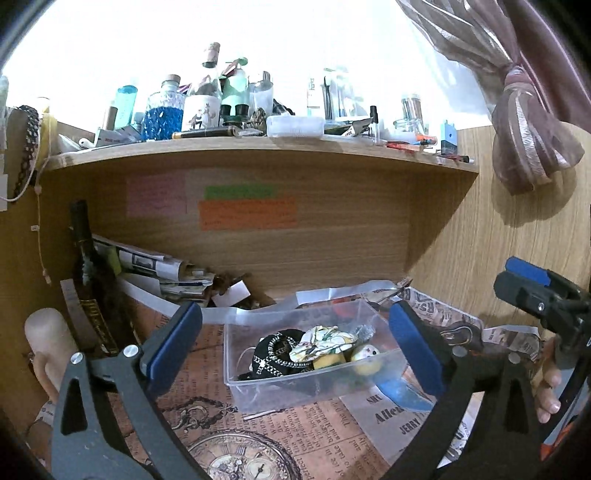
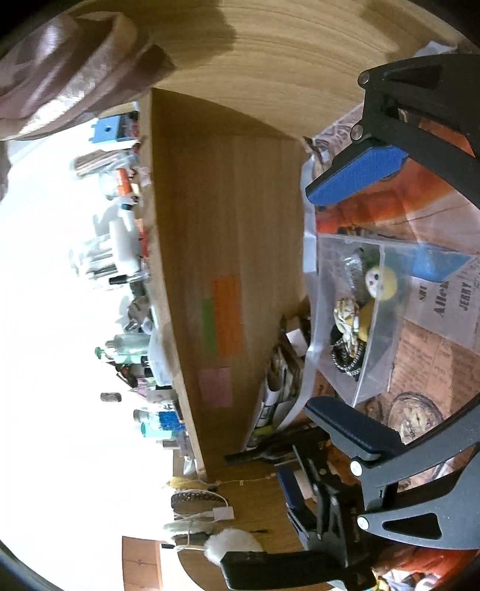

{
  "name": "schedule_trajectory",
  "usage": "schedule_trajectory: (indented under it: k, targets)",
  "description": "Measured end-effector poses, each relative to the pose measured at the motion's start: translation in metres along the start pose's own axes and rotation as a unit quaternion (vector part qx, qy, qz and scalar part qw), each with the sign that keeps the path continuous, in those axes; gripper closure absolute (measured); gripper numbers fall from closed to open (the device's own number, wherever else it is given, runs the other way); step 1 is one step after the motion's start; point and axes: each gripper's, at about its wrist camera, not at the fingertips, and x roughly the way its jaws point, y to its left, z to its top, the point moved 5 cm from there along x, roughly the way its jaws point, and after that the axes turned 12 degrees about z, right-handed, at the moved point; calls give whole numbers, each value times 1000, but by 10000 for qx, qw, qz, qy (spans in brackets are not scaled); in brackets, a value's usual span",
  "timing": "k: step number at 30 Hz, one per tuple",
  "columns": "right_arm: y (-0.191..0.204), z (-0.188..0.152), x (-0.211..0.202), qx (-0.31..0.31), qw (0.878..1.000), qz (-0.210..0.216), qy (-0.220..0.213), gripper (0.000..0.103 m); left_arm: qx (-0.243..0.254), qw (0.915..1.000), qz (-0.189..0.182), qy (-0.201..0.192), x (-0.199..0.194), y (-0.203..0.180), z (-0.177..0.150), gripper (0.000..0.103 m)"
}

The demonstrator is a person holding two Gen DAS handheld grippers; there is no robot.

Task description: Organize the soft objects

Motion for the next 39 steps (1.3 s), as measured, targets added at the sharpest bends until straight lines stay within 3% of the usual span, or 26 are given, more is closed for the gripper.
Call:
schedule_trajectory:
  k: [39]
  targets:
    - [10,2,-4,-150,9998,92,-44,0,-137,9997,52,-203,-16,5,4,0]
